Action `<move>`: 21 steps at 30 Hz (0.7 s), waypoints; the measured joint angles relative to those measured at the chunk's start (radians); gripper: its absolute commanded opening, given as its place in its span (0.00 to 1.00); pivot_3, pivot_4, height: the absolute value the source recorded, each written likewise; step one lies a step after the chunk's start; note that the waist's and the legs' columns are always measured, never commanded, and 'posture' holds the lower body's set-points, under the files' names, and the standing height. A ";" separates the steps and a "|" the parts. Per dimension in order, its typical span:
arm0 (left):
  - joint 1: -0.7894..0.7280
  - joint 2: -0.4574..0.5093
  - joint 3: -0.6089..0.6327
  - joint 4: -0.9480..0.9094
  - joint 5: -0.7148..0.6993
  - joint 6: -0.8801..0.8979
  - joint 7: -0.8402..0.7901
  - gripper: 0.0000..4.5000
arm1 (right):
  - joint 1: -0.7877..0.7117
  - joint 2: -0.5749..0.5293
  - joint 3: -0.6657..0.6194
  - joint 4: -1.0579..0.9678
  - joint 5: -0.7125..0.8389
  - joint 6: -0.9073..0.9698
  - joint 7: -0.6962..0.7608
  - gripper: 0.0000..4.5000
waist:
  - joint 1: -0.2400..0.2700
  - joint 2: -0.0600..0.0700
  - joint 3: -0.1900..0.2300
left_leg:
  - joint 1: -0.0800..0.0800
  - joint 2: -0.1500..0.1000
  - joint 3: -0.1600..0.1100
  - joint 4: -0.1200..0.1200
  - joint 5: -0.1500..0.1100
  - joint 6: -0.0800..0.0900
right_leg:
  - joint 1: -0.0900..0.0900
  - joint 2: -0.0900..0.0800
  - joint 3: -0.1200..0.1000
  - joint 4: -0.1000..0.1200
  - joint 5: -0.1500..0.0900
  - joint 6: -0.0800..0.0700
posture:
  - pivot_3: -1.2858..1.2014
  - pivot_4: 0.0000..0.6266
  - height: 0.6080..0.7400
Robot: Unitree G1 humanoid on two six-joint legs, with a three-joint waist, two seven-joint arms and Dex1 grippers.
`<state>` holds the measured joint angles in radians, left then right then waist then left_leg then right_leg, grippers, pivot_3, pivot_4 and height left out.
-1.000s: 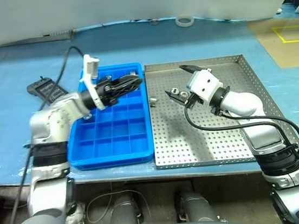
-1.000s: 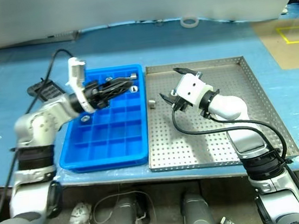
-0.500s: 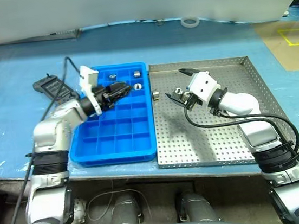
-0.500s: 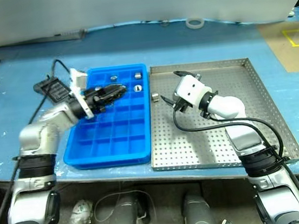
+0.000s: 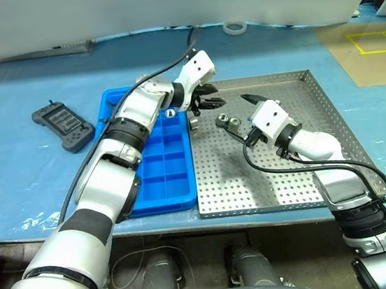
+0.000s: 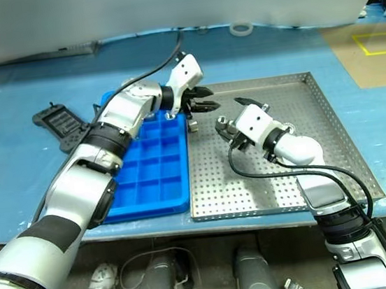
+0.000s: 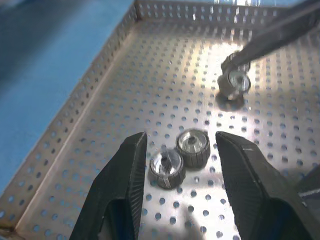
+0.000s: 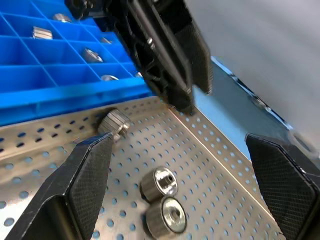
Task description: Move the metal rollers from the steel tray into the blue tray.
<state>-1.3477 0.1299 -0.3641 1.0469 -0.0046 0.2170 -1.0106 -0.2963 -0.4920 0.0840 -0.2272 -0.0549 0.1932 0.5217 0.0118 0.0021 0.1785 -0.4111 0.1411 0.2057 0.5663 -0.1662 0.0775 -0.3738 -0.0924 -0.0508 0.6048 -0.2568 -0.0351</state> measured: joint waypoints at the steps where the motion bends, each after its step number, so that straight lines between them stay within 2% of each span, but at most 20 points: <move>1: -0.029 -0.017 -0.027 0.060 0.042 -0.020 -0.002 0.51 | 0.005 0.010 0.002 -0.009 -0.004 0.005 -0.007 0.99 | 0.000 0.000 0.000 | 0.000 0.000 0.000 0.000 0.000 0.000 | 0.000 0.000 0.000 0.000 0.000 0.000 | 0.42 0.24 1.00; 6: -0.077 -0.090 -0.110 0.247 0.221 -0.064 0.058 0.51 | 0.029 0.052 0.020 -0.045 -0.025 0.016 -0.049 0.99 | 0.000 0.000 0.000 | -0.001 0.000 0.000 0.002 -0.002 0.003 | 0.000 -0.001 0.000 0.000 0.000 0.000 | 0.41 0.24 1.00; 10: -0.090 -0.146 -0.129 0.315 0.313 -0.054 0.134 0.51 | 0.045 0.079 0.051 -0.046 -0.051 0.026 -0.073 0.99 | 0.003 0.000 0.000 | -0.003 0.000 0.000 0.006 -0.003 0.004 | 0.001 -0.002 -0.002 0.000 0.000 0.000 | 0.41 0.24 1.00; 18: -0.169 -0.254 -0.109 0.325 0.376 -0.015 0.259 0.51 | 0.073 0.097 0.072 -0.074 -0.070 0.054 -0.088 0.99 | -0.002 0.000 0.000 | -0.005 -0.003 0.000 0.010 -0.006 0.010 | 0.002 -0.006 -0.002 0.000 0.000 0.000 | 0.40 0.24 1.00; 21: -0.168 -0.265 -0.092 0.333 0.382 0.010 0.306 0.51 | 0.087 0.101 0.088 -0.099 -0.078 0.072 -0.088 0.99 | -0.011 0.000 0.000 | -0.005 -0.003 0.000 0.010 -0.006 0.010 | 0.001 -0.006 -0.002 0.000 0.000 0.000 | 0.39 0.24 1.00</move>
<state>-1.5162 -0.1353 -0.4562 1.3804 0.3778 0.2269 -0.7048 -0.2097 -0.3909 0.1720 -0.3262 -0.1329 0.2647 0.4340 0.0005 0.0017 0.1787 -0.4161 0.1385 0.2056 0.5765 -0.1721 0.0874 -0.3725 -0.0981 -0.0527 0.6048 -0.2566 -0.0351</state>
